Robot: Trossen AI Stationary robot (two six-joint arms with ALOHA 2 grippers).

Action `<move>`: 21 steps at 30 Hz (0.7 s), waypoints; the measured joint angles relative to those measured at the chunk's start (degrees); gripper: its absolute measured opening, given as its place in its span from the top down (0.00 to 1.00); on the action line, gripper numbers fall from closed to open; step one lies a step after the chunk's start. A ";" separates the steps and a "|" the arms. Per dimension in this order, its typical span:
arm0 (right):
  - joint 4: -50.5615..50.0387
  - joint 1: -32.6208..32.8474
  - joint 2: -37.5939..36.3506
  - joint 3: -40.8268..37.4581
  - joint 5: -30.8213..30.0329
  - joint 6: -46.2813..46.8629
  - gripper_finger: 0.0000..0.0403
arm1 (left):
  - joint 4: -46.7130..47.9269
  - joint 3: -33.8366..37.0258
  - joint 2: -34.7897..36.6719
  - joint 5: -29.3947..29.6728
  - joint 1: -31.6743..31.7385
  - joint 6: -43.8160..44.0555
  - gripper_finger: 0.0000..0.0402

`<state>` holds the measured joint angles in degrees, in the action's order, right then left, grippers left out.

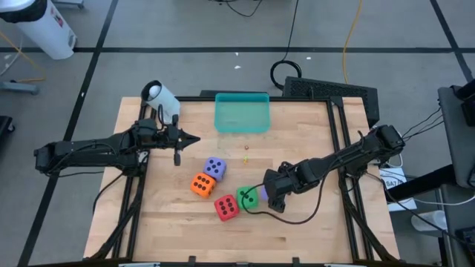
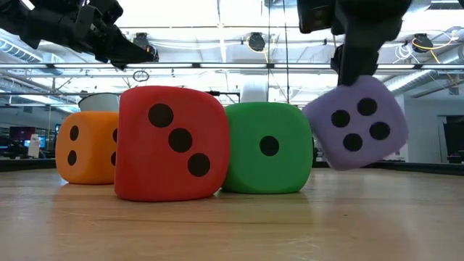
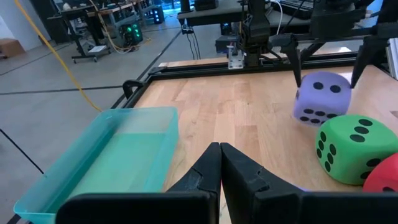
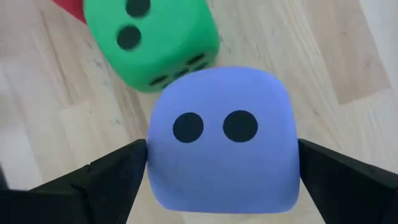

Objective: Pick & Place Dice
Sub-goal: Put the large blue dice into the blue bin

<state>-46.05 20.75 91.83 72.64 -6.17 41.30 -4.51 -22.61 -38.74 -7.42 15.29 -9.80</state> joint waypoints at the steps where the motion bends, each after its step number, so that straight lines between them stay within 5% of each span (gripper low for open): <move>1: -0.30 0.07 0.00 0.00 0.01 0.00 0.03 | 0.02 0.00 0.00 0.00 -0.02 0.00 0.95; 13: 3.91 2.44 0.12 -5.79 -0.96 -2.53 0.03 | 0.02 0.00 0.00 0.00 -0.02 0.00 0.95; 21: 9.35 2.56 0.11 -10.19 2.84 -12.85 0.03 | 0.02 0.00 0.01 0.00 0.00 0.00 0.95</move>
<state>-36.70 23.31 91.94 62.46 -3.33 28.45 -4.49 -22.61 -38.73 -7.42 15.29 -9.80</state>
